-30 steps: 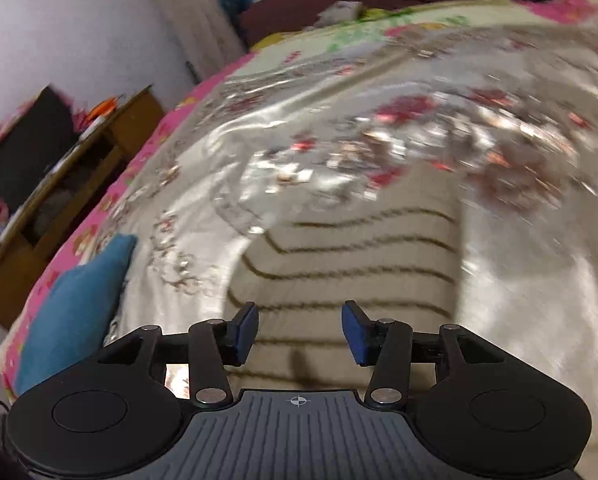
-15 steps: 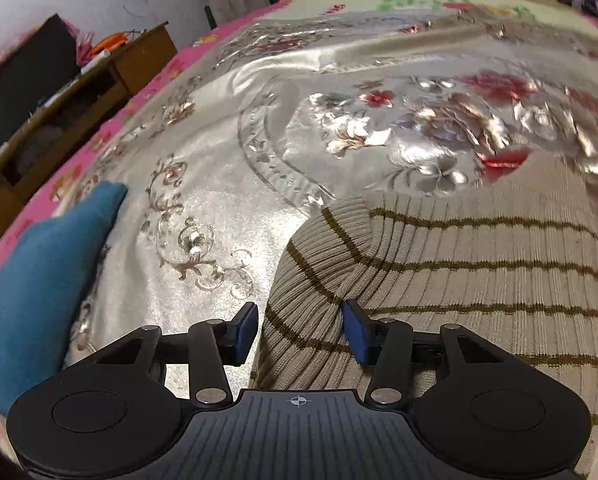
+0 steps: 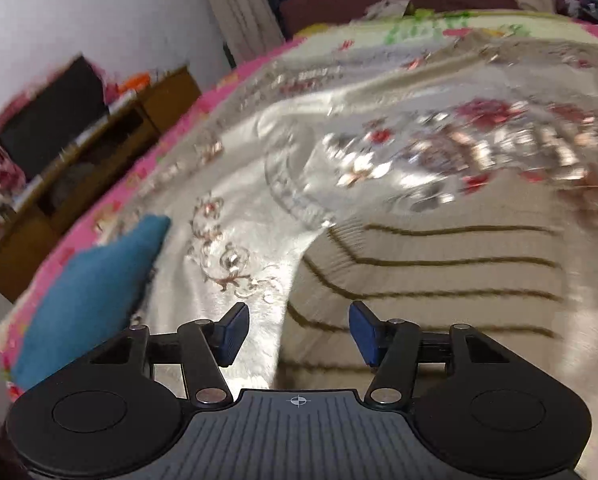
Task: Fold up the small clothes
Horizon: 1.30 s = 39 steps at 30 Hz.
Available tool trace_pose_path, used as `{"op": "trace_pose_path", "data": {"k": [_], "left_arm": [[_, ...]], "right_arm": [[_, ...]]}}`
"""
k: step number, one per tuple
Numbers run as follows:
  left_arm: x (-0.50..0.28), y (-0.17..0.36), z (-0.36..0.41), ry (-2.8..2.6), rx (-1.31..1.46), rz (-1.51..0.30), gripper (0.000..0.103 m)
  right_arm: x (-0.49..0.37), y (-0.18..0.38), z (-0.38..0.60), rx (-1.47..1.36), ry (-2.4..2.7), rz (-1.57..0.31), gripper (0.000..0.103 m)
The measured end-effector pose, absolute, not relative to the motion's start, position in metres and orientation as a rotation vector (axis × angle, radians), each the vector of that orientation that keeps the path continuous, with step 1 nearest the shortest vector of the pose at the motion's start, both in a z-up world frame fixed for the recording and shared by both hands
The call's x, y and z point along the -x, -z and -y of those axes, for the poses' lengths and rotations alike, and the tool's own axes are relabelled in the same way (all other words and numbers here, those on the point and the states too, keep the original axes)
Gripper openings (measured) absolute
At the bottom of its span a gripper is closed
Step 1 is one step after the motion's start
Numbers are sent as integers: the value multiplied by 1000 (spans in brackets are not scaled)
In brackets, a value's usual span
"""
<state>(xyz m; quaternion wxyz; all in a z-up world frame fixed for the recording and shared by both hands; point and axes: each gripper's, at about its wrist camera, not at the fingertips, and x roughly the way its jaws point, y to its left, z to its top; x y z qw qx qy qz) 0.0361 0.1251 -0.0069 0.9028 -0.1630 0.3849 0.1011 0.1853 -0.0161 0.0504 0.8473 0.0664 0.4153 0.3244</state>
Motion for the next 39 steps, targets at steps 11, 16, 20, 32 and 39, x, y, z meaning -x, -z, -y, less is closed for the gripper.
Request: {"op": "trace_pose_path", "data": {"k": [11, 16, 20, 32, 39], "left_arm": [[-34, 4, -118, -245, 310, -814, 45], [-23, -7, -115, -271, 297, -842, 46], [-20, -22, -111, -283, 283, -838, 45], [-98, -59, -79, -167, 119, -719, 45], [-163, -34, -82, -172, 93, -741, 45]], "right_arm": [[-129, -13, 153, -337, -574, -972, 58], [-125, 14, 153, -394, -600, -1022, 58], [-121, 11, 165, -429, -628, -994, 58], [-153, 3, 180, -462, -599, -927, 60], [-181, 15, 155, -450, -627, -953, 67]]}}
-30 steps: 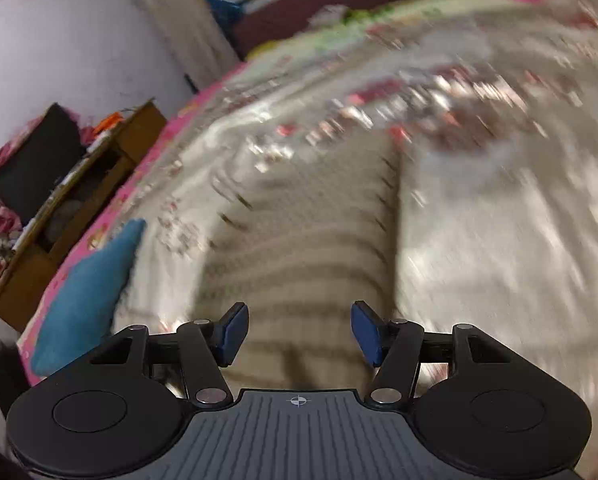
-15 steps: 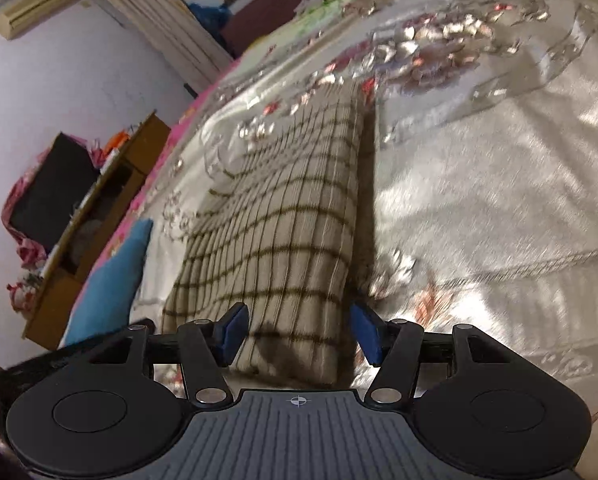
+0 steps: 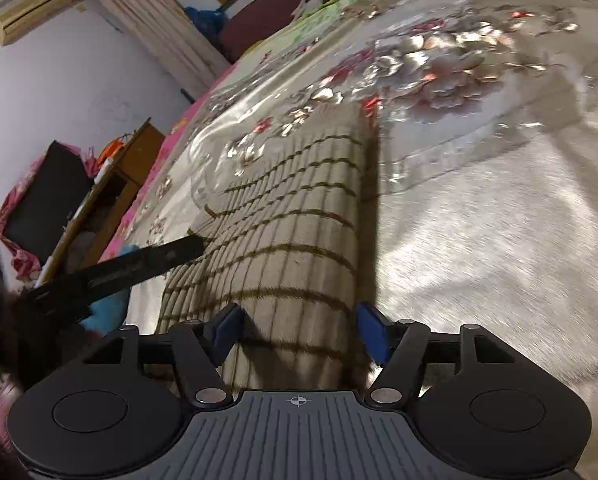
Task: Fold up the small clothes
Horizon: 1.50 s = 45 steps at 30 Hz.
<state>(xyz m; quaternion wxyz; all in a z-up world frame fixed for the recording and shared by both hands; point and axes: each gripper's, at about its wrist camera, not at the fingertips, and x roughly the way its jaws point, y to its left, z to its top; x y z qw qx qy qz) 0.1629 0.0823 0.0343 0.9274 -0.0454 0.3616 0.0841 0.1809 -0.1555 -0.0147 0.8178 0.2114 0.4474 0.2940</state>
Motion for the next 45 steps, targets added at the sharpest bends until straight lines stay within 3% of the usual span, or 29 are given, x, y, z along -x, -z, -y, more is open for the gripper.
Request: {"op": "trace_pose_path", "data": {"k": [9, 11, 13, 16, 23, 28, 34, 45], "left_arm": [[-155, -9, -113, -299, 114, -767, 50], [-152, -5, -115, -294, 125, -775, 50], [-152, -5, -114, -294, 130, -779, 50], [-152, -5, -107, -281, 111, -779, 50], [-144, -9, -104, -267, 81, -778, 50], [-110, -25, -99, -243, 68, -749, 50], [-73, -14, -96, -214, 71, -778, 50], [-40, -22, -99, -207, 119, -802, 50]], "right_arm": [[-190, 27, 121, -384, -671, -976, 76], [-189, 27, 121, -376, -675, -979, 71], [-192, 25, 125, -352, -678, -996, 56], [-191, 22, 137, -343, -674, -1019, 50], [-188, 13, 131, -315, -628, -1049, 56], [-160, -15, 138, -248, -597, -966, 56], [-138, 6, 127, -144, -549, -1043, 57], [-112, -10, 117, -71, -509, -985, 57]]}}
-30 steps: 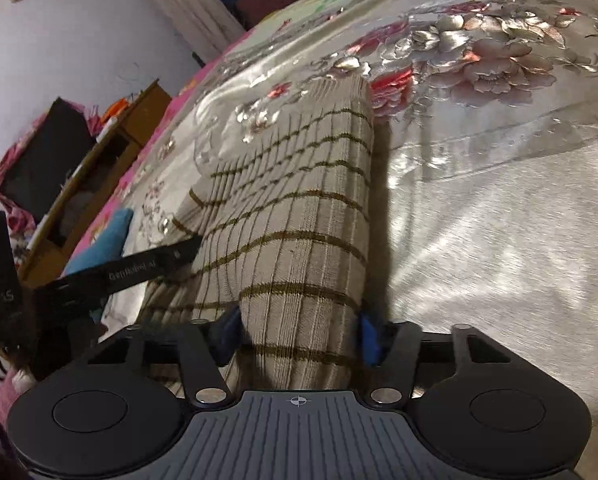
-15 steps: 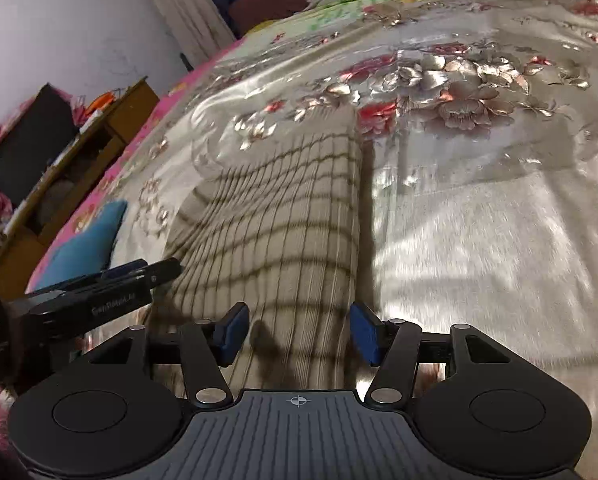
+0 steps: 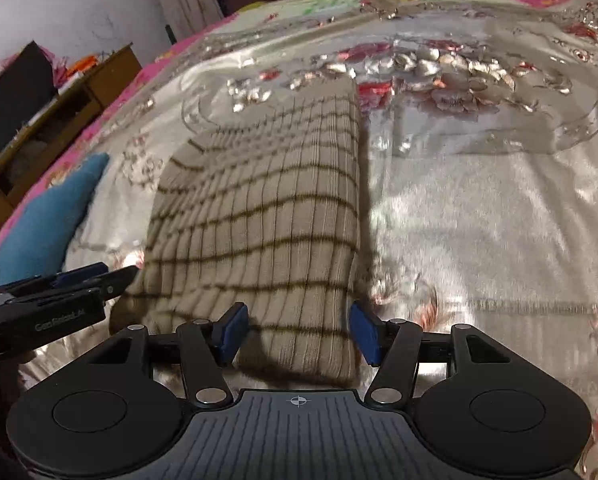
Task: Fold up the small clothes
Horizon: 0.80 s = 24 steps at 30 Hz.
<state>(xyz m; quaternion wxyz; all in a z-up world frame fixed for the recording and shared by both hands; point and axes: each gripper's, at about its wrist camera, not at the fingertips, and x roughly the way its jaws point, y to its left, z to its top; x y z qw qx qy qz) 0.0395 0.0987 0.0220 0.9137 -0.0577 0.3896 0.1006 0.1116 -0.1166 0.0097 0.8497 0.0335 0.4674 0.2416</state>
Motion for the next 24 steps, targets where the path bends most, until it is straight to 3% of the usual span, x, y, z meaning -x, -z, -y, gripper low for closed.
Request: {"op": "trace_pose_path", "data": {"k": [24], "left_arm": [[-23, -11, -92, -203, 135, -889, 50]], "right_arm": [[-93, -10, 125, -91, -515, -976, 62]]}}
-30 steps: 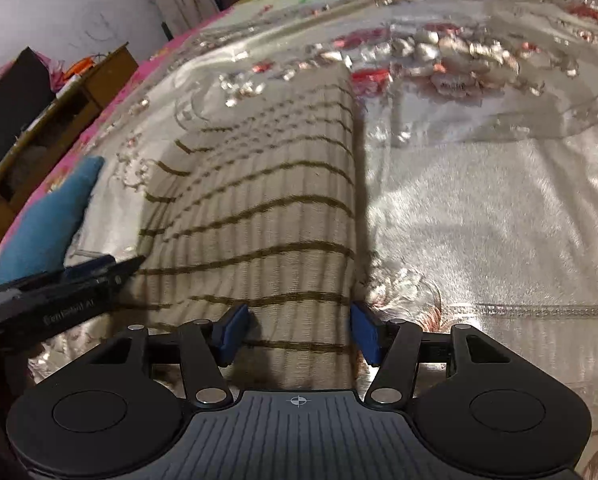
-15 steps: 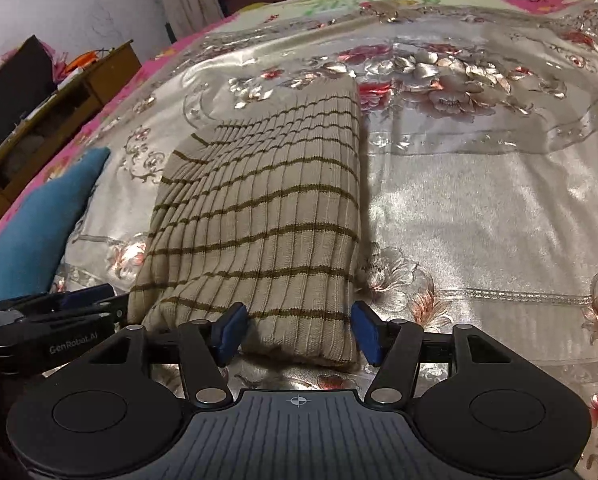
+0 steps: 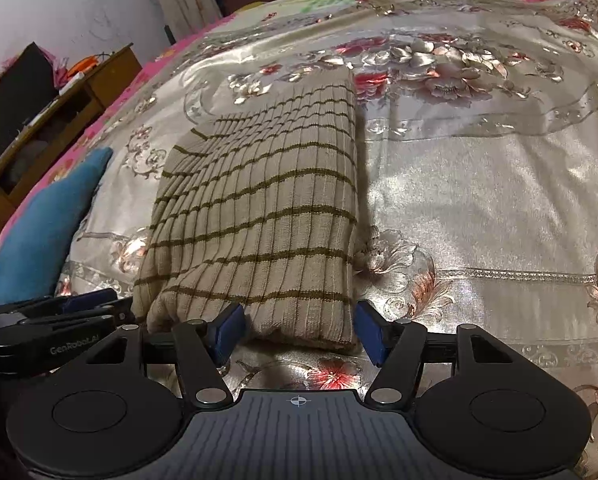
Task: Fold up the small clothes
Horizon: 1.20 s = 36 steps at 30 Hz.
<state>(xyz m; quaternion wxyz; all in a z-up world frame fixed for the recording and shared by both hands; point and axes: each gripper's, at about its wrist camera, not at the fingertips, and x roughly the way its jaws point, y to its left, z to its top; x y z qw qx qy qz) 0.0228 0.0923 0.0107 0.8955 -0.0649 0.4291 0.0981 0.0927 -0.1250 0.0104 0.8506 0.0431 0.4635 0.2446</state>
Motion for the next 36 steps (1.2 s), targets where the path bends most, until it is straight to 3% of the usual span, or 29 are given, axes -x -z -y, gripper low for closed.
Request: {"op": "trace_pose_path", "data": {"k": [36], "left_arm": [[1, -19, -69, -135, 131, -949, 55]], "right_arm": [[-71, -11, 130, -106, -535, -990, 67]]}}
